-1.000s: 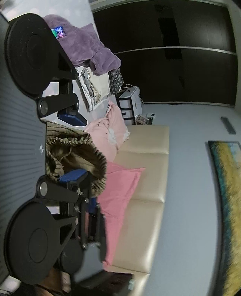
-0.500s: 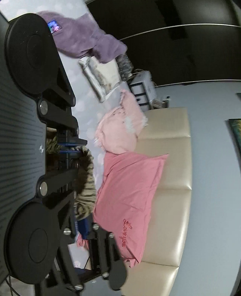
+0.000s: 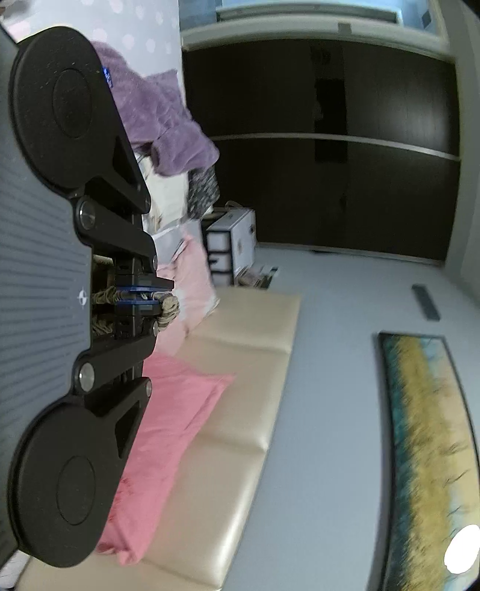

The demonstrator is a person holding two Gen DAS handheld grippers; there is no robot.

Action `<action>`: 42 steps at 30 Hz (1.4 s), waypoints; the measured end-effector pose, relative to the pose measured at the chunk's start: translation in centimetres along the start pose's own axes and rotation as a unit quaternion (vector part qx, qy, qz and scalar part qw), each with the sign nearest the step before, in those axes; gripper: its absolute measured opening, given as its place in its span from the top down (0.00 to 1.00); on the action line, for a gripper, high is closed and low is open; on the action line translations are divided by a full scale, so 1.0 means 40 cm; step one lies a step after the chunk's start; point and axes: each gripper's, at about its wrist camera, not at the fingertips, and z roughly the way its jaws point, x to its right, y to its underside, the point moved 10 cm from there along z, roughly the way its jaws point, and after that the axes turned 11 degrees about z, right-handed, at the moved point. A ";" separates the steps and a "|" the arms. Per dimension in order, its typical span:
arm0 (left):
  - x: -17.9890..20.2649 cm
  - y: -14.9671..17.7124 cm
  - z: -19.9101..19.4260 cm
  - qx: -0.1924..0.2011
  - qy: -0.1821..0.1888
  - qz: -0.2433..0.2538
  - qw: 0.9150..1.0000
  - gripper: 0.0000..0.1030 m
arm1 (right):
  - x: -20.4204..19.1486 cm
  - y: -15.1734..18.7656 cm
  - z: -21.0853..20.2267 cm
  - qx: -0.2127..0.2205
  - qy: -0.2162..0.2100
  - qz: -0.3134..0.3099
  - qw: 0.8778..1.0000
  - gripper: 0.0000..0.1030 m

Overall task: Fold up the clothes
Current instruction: 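Lift the trousers with both grippers and stretch the waistband between them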

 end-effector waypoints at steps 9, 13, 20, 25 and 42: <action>-0.010 -0.070 -0.003 0.006 -0.019 -0.006 1.000 0.98 | -0.084 0.048 0.063 -0.078 -0.049 0.088 0.992 0.62; 0.007 -0.049 -0.017 -0.006 -0.011 0.001 1.000 0.98 | -0.097 0.060 0.078 -0.093 -0.045 0.110 0.989 0.62; -0.025 -0.037 -0.038 -0.005 -0.018 -0.012 1.000 0.98 | -0.110 0.086 0.099 -0.120 -0.035 0.146 0.981 0.66; -0.070 -0.038 -0.051 0.004 -0.023 -0.041 0.999 0.98 | -0.061 0.153 0.102 -0.153 -0.015 0.132 0.979 0.89; -0.240 -0.001 -0.175 -0.029 -0.056 0.027 0.998 0.98 | 0.253 -0.237 0.005 -0.034 -0.039 0.002 0.999 0.94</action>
